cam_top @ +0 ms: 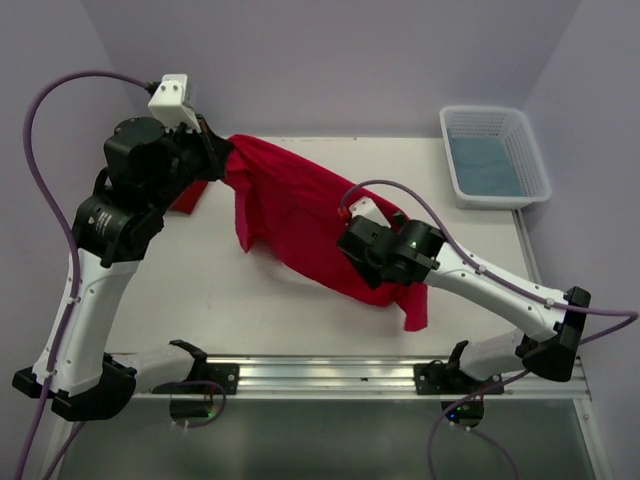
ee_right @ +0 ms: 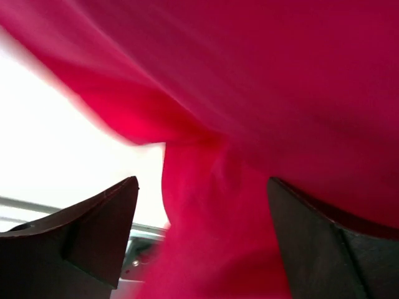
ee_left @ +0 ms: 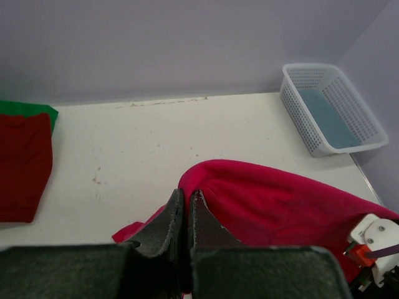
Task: Fold and stack the t-shirts
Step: Flatten out the tshirt
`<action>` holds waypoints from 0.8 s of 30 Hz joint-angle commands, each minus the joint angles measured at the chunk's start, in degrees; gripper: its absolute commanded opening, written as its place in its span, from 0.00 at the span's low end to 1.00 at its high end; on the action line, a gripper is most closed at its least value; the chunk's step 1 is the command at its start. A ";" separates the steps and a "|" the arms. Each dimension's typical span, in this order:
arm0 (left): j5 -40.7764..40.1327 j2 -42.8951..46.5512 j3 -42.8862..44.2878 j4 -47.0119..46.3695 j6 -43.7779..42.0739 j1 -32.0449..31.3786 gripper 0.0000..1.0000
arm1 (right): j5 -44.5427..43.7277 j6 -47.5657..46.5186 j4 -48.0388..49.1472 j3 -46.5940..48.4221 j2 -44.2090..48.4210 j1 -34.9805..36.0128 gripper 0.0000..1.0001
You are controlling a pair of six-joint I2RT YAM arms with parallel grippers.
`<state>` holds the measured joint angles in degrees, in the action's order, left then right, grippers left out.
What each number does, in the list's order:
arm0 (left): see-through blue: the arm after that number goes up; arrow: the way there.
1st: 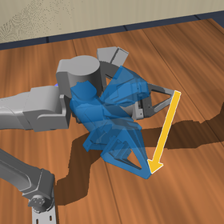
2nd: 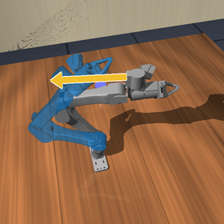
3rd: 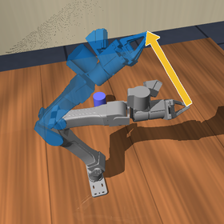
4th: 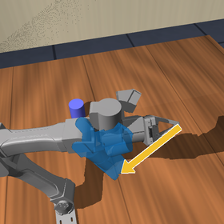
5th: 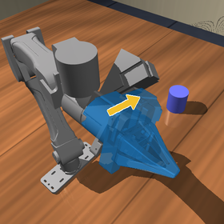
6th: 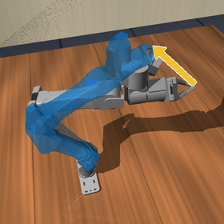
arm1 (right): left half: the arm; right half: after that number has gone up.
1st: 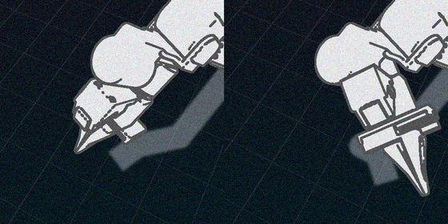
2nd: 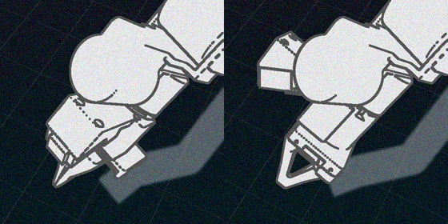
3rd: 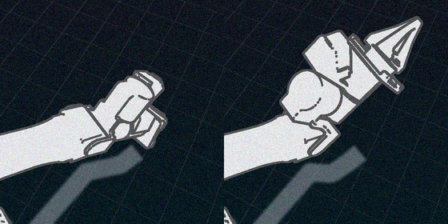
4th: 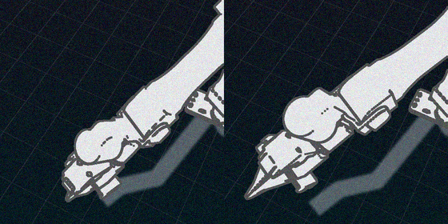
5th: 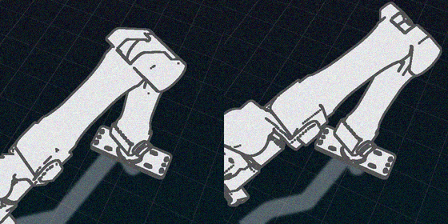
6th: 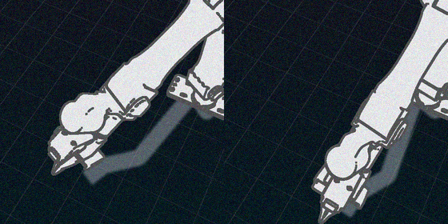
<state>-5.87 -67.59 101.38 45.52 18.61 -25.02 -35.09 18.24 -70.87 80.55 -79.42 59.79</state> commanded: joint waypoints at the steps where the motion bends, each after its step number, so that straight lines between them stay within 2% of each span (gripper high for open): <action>1: -4.06 0.79 3.20 -2.19 -1.30 0.41 0.00 | -8.93 6.28 -9.64 2.24 1.19 -2.65 0.89; 7: -6.52 2.37 5.14 0.71 -1.30 0.58 0.00 | -8.51 1.81 -2.09 -1.26 0.32 -10.99 0.92; 10: -7.14 3.52 5.49 2.11 -0.95 0.58 0.00 | -5.00 -1.80 4.76 -3.20 -1.00 -15.47 0.93; 12: -7.14 4.39 4.71 2.73 -0.42 0.58 0.00 | -2.54 -3.21 9.15 -3.74 -3.98 -17.68 0.93; 15: -6.61 6.15 1.37 2.91 0.81 0.58 0.00 | -0.78 -1.36 10.82 -0.40 -8.72 -18.39 0.93; 17: -6.79 6.86 -0.82 2.65 1.43 0.58 0.00 | 2.99 -0.14 12.33 1.00 -10.14 -18.39 0.91; 18: -6.96 7.38 -1.27 2.65 1.60 0.49 0.00 | 6.40 -0.74 17.12 0.49 -9.80 -18.31 0.91; 19: -6.96 7.56 -2.41 2.47 2.04 0.58 0.00 | 14.44 -1.71 20.82 -3.17 -8.92 -18.31 0.90; 21: -6.27 7.91 -3.64 1.95 2.31 0.58 0.00 | 20.64 -2.86 29.43 -6.27 -7.95 -18.31 0.89; 24: -5.91 8.09 -5.66 1.59 3.10 0.58 0.00 | 29.53 -2.42 35.43 -8.13 -9.78 -18.39 0.85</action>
<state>-11.92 -59.55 97.30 49.21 20.12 -24.75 -19.29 16.38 -47.86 73.58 -89.62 41.25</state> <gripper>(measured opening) 0.022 0.860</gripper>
